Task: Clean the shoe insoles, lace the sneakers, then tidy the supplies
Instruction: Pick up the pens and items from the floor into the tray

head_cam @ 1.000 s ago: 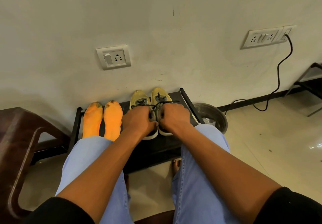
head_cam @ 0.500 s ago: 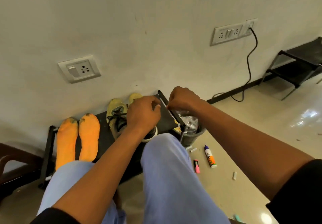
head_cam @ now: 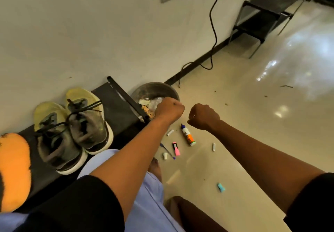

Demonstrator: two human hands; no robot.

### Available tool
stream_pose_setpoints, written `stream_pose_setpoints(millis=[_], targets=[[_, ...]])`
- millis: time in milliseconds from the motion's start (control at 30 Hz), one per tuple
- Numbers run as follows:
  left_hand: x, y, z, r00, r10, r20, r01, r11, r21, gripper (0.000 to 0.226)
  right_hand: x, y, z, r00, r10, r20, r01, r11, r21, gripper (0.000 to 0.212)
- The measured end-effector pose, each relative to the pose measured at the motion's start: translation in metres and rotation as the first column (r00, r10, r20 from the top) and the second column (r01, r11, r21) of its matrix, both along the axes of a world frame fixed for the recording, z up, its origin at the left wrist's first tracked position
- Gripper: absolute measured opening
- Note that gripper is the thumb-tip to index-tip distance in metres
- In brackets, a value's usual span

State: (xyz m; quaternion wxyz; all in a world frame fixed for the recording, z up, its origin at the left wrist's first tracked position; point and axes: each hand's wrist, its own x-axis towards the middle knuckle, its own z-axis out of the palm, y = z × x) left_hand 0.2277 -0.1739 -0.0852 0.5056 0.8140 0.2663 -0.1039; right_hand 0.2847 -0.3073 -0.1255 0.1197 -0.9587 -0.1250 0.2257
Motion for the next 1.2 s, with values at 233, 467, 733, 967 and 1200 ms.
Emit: stream_pose_setpoints(millis=[233, 467, 733, 967, 1200], targets=[[0.015, -0.02, -0.108, 0.889, 0.177, -0.421, -0.339, 0.874, -0.348, 0.043, -0.003, -0.049, -0.11, 0.976, -0.171, -0.133, 0.168, 0.985, -0.03, 0.026], [0.011, -0.049, -0.175, 0.82, 0.136, -0.556, -0.363, 0.874, -0.322, 0.037, -0.021, -0.092, -0.206, 0.926, -0.331, -0.179, 0.321, 0.944, -0.083, 0.029], [-0.001, -0.056, -0.227, 0.798, 0.003, -0.603, -0.333, 0.836, -0.436, 0.036, -0.017, -0.11, -0.275, 0.846, -0.521, -0.117, 0.522, 0.853, -0.024, 0.028], [-0.01, -0.055, -0.252, 0.793, -0.017, -0.609, -0.354, 0.801, -0.484, 0.041, -0.011, -0.121, -0.317, 0.773, -0.631, -0.065, 0.633, 0.773, 0.03, 0.025], [-0.015, -0.057, -0.255, 0.797, -0.065, -0.6, -0.314, 0.805, -0.503, 0.047, 0.0, -0.133, -0.335, 0.726, -0.68, -0.106, 0.688, 0.723, 0.07, 0.022]])
